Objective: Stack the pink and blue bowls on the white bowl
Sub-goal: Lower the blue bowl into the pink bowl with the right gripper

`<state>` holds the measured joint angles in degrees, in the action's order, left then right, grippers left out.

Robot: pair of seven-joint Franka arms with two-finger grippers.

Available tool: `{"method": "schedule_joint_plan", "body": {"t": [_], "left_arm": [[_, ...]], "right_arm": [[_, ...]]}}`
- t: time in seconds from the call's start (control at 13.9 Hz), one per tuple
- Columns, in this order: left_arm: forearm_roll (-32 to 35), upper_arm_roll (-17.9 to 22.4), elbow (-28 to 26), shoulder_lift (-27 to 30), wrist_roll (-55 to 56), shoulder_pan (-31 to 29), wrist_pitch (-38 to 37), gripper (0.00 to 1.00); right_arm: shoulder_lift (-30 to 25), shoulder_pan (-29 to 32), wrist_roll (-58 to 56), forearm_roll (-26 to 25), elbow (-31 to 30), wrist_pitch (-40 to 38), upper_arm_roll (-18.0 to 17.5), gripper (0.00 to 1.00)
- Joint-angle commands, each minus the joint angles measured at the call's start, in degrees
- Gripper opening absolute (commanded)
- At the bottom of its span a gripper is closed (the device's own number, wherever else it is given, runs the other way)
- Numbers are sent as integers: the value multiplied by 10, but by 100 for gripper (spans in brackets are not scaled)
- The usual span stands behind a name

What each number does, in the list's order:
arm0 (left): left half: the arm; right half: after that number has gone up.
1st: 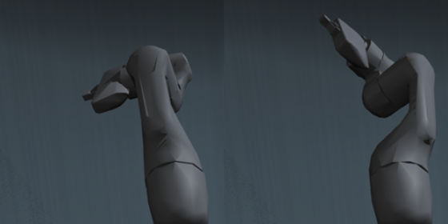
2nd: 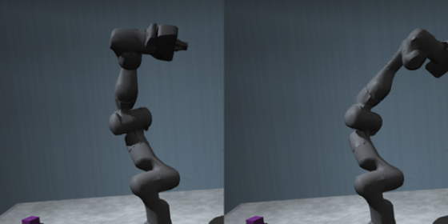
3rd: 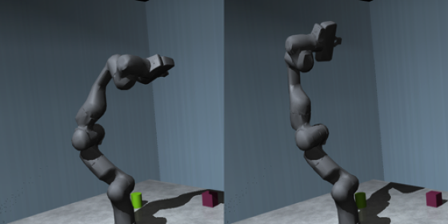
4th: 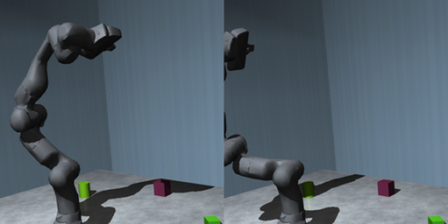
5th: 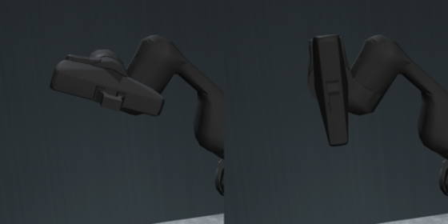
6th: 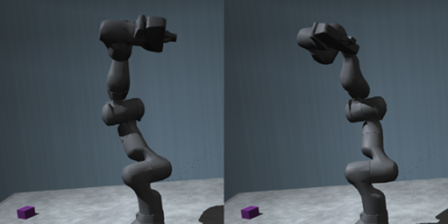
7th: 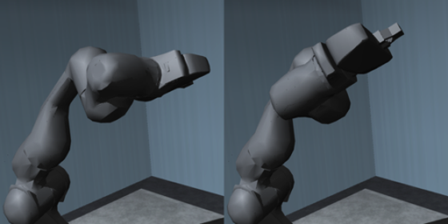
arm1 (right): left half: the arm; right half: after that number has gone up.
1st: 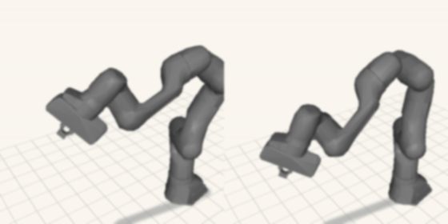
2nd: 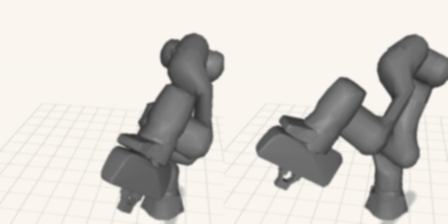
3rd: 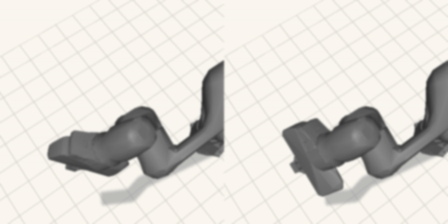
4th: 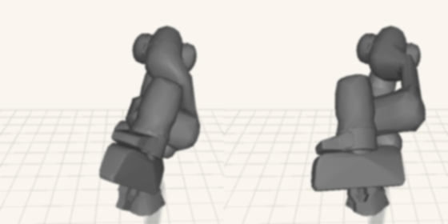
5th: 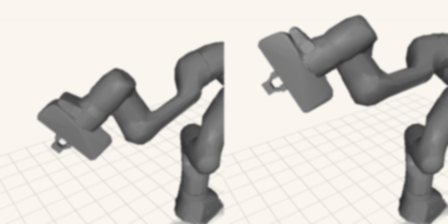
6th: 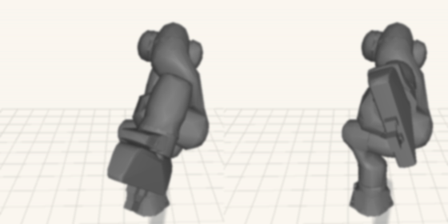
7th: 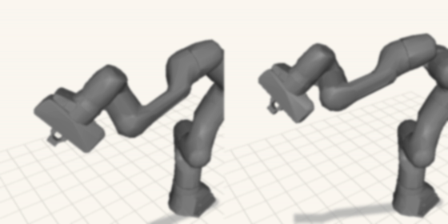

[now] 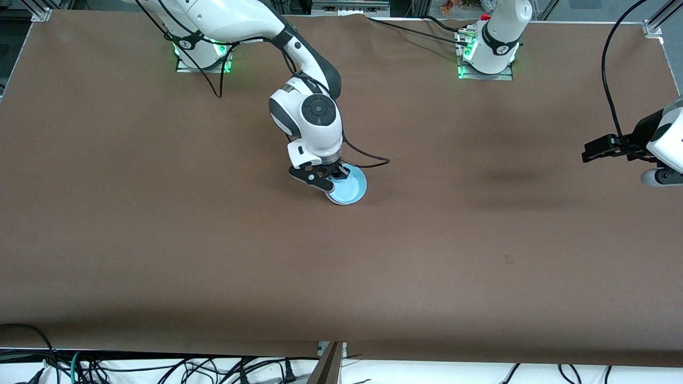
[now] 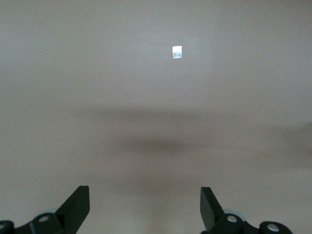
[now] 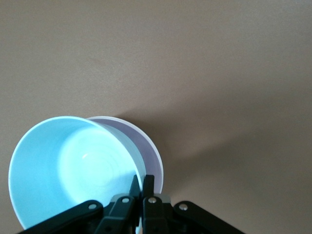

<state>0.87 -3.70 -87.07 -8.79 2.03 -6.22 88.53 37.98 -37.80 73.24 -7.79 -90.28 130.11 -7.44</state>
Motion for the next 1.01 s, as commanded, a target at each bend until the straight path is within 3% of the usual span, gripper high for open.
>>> {"method": "schedule_joint_plan", "body": {"t": [0.0, 0.14, 0.36, 0.65, 0.93], "left_arm": [[-3, -2, 19, -8, -12, -5, -15, 100], [-3, -2, 19, -8, -12, -5, -15, 100], [-3, -2, 19, -8, -12, -5, -15, 100], [-3, -2, 19, -8, -12, -5, -15, 100], [-4, -2, 19, -9, -11, -5, -15, 100]], "right_arm": [[-5, -6, 13, -13, -7, 9, 6, 5], [-6, -5, 13, -13, -7, 10, 7, 29], [-10, -5, 13, -20, -5, 10, 9, 44], [-32, -2, 6, -20, -2, 7, 12, 45], [-96, 11, -23, -10, -2, -34, 32, 45]]}}
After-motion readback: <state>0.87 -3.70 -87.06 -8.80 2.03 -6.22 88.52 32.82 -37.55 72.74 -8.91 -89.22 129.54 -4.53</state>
